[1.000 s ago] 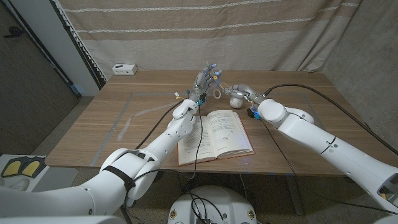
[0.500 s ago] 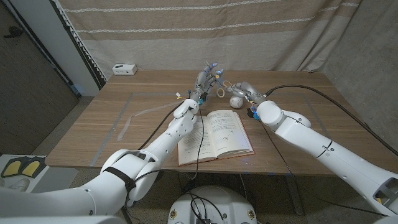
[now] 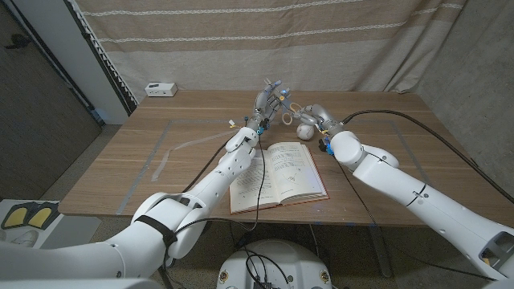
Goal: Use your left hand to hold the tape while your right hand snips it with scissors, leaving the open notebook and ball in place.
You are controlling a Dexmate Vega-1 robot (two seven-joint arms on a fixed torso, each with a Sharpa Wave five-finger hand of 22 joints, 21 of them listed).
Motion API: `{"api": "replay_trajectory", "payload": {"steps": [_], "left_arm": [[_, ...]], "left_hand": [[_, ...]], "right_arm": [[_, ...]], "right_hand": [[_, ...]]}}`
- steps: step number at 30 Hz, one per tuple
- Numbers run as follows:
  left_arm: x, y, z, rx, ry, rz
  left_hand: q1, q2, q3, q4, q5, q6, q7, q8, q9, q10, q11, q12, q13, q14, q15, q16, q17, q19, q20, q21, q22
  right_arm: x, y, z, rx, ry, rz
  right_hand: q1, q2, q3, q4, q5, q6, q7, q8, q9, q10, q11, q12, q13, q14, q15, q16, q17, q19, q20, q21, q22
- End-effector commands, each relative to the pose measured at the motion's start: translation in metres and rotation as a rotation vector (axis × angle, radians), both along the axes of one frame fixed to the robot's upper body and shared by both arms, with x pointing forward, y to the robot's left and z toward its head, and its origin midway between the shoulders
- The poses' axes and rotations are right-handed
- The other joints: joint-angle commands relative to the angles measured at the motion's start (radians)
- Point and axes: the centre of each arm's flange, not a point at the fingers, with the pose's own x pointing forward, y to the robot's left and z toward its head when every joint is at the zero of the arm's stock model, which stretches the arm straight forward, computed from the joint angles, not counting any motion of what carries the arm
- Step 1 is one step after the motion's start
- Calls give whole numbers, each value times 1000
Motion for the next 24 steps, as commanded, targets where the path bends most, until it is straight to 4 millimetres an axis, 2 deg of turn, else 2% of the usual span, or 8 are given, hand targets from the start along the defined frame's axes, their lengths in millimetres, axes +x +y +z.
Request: {"api": "replay_trajectory", "payload": {"steps": [1,9,19,24], "left_arm": [[-1,-3,1,-18,9,-25],[-3,-5,2,-23,4,-42],[-4,-6,3,-7,-15,-63],[-3,-6,3,-4,-18,-75]], "left_hand": [[7,16,1,-4,2,3,4,6,-1,159,-148,-1,-1,-8,-132,1,0,-6,-124,-4,2],[8,19,0,-4,4,5,5,9,-8,158,-147,-8,-14,-16,-132,2,-1,-17,-125,-10,3],[10,19,-2,-4,12,1,4,38,24,164,-148,-20,-40,-47,-132,0,-3,-46,-126,-26,2],[11,20,-2,-4,14,-2,4,41,22,167,-148,-20,-44,-53,-132,0,-3,-51,-125,-30,2]], "right_arm": [[-3,10,-3,-45,-15,-2],[-2,11,-2,-41,-34,-38],[2,11,-3,-27,-41,-80],[4,7,-3,-13,-37,-90]], "right_hand": [[2,5,-4,3,9,0,55,-2,2,-14,6,-5,6,-8,8,-4,4,-5,3,-2,2],[0,8,-6,5,9,2,54,-4,2,-8,14,-4,6,3,13,1,4,0,8,-1,3],[6,12,-6,1,10,21,52,-1,2,8,19,0,6,27,9,7,4,19,6,3,3],[15,13,-3,-6,11,27,51,0,2,11,19,0,6,31,8,7,4,23,7,4,3]]}}
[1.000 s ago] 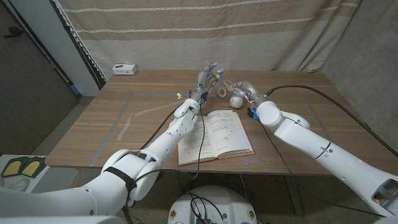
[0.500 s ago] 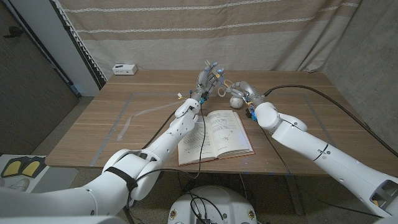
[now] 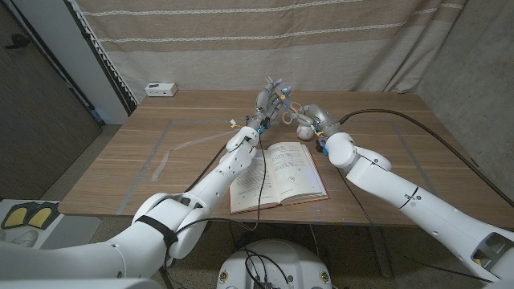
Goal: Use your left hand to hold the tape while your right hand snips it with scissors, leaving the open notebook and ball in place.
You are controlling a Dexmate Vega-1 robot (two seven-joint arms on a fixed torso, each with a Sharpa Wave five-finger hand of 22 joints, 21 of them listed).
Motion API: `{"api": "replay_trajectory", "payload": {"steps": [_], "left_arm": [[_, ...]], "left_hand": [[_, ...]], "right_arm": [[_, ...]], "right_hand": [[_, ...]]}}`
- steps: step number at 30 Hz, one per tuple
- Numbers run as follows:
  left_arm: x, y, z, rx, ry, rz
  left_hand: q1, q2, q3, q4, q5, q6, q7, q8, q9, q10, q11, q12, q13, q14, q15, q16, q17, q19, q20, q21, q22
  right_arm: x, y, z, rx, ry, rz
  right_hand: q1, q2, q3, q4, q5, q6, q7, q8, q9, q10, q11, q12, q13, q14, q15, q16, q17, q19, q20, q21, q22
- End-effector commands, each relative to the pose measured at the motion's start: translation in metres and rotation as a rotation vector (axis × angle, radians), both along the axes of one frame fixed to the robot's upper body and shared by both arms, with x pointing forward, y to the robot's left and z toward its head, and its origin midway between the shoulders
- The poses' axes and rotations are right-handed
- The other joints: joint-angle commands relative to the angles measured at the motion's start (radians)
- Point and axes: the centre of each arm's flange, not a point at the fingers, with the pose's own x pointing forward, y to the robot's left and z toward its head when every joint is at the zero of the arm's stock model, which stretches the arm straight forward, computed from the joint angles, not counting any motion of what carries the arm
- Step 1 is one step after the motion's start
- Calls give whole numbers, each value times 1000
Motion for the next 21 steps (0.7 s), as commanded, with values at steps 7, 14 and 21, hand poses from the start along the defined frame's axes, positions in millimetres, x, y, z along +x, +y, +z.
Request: {"api": "replay_trajectory", "payload": {"steps": [7,14,21], "left_arm": [[3,-3,1,5,-14,-44],[2,-5,3,0,-16,-54],[1,-6,4,-6,-15,-57]], "left_hand": [[13,21,0,-1,7,0,3,9,2,165,-153,2,-5,-9,-149,2,3,-9,-127,-9,2],[14,21,-1,-1,7,3,3,14,-2,166,-153,1,-8,-7,-149,3,3,-10,-128,-13,1],[15,22,-2,-2,8,0,3,17,-7,169,-154,1,-12,-8,-149,3,3,-11,-129,-16,2]], "right_arm": [[6,-6,-2,13,-3,-52],[8,-5,-2,-9,-14,-79],[8,-3,-2,-41,-56,-107]], "right_hand": [[38,8,11,-27,7,20,44,3,2,8,2,3,6,9,-2,5,1,20,-3,3,2],[59,3,16,-40,9,26,44,4,2,10,1,2,6,14,-1,4,0,24,-1,3,2],[86,-10,20,-52,13,30,45,4,2,18,0,2,5,24,-6,4,-1,38,-2,5,2]]}}
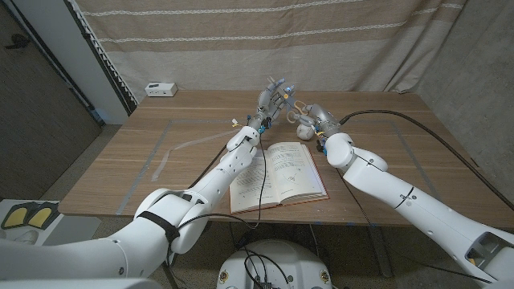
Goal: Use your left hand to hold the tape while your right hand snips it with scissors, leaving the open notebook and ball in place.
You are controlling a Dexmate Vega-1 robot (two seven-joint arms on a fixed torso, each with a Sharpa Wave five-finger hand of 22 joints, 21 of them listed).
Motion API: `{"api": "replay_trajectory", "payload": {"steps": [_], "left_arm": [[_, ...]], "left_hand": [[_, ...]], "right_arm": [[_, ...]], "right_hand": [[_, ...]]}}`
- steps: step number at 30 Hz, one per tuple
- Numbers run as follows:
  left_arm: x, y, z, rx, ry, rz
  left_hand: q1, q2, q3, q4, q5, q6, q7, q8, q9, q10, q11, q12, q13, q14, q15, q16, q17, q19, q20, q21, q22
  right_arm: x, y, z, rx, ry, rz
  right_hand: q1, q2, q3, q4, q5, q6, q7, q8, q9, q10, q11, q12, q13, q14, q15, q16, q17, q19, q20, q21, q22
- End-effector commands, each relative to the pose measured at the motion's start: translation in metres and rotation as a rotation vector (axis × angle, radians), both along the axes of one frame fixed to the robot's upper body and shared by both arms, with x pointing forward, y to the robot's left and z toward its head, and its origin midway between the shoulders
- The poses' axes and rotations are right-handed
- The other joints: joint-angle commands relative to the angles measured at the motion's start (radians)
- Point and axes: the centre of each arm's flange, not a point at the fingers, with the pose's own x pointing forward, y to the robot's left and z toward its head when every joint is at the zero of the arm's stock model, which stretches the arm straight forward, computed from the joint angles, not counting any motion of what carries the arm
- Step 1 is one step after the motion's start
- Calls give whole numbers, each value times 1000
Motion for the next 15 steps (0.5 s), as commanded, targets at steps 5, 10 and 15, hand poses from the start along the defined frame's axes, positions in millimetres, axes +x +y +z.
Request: {"api": "replay_trajectory", "payload": {"steps": [5,10,15], "left_arm": [[-3,-6,4,-5,-6,-28],[-5,-9,3,-2,-1,-40],[-7,-11,1,-3,4,-49]], "left_hand": [[17,23,-3,-3,8,1,3,9,-3,177,-161,5,0,-3,-145,2,3,-5,-131,-4,2],[17,23,-3,-3,8,3,3,14,-5,177,-161,4,-3,-7,-145,2,2,-11,-131,-8,3],[18,25,-3,-3,7,7,3,18,-9,177,-161,4,-5,-11,-145,1,2,-13,-132,-10,3]], "right_arm": [[1,3,-1,-63,-66,-75],[1,2,-1,-64,-79,-98],[0,0,-1,-63,-96,-111]], "right_hand": [[34,-11,4,-15,9,15,41,4,3,22,3,5,5,22,1,5,1,23,-6,6,2],[51,-15,7,-16,12,24,40,6,3,31,4,6,5,30,0,5,1,30,-10,7,2],[68,-19,9,-14,15,46,37,11,3,47,2,10,5,42,-2,6,1,40,-14,8,2]]}}
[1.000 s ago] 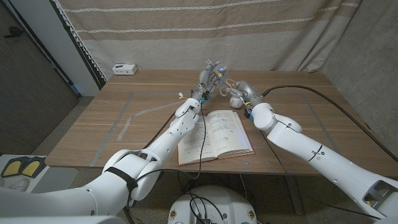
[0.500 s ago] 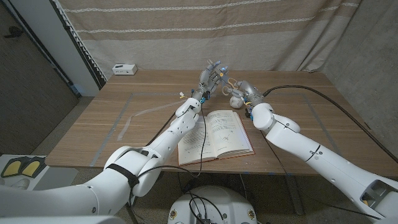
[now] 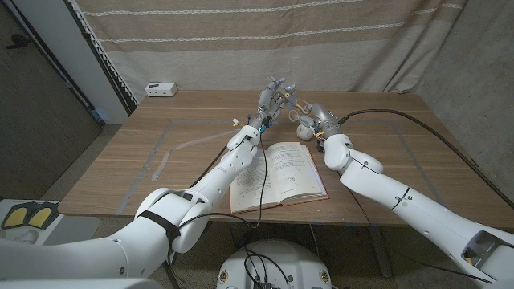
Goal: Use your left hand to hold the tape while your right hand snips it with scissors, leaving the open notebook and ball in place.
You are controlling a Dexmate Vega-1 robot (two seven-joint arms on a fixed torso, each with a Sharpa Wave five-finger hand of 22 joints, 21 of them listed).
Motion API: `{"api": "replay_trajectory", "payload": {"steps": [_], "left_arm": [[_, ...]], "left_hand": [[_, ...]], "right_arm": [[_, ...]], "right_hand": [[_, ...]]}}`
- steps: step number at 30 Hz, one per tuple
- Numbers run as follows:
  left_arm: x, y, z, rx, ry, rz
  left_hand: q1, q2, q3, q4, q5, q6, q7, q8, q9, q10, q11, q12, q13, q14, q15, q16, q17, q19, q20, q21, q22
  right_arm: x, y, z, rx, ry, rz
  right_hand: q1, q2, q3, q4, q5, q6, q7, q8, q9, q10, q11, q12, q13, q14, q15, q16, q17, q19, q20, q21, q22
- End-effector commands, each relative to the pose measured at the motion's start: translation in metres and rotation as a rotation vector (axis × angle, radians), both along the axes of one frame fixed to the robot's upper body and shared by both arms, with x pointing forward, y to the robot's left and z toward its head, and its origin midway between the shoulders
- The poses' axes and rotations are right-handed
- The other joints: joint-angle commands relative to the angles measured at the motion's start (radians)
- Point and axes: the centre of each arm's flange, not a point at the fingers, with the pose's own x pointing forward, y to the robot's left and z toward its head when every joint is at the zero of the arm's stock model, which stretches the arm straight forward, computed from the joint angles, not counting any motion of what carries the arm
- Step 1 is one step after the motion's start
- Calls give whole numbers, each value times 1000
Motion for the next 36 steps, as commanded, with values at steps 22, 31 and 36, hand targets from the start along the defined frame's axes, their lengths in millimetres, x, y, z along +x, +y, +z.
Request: {"api": "replay_trajectory", "payload": {"steps": [22,31,36], "left_arm": [[-10,-22,2,-13,15,-54],[-15,-27,-3,-19,45,-80],[-18,-27,-3,-28,59,-87]], "left_hand": [[20,28,-6,-2,5,5,2,19,-11,194,-175,4,-8,-12,-151,3,2,-6,-134,-8,4],[21,28,-7,-3,4,9,2,23,-21,196,-174,7,-7,-11,-151,3,3,-6,-134,-9,4],[23,28,-6,-4,3,7,2,29,-18,199,-174,10,-7,-11,-151,3,2,-7,-135,-11,5]], "right_arm": [[-3,6,-6,-75,-124,-123],[-3,6,-5,-109,-183,-187],[-3,9,-6,-128,-202,-197]], "right_hand": [[55,-13,2,6,11,69,41,11,3,12,10,-5,5,-2,36,-3,2,29,22,4,3],[81,-30,-4,7,18,122,35,20,4,63,-8,8,4,49,22,8,2,63,16,9,3],[98,-35,-6,8,24,157,35,26,4,89,-20,13,4,87,11,15,2,84,13,12,3]]}}
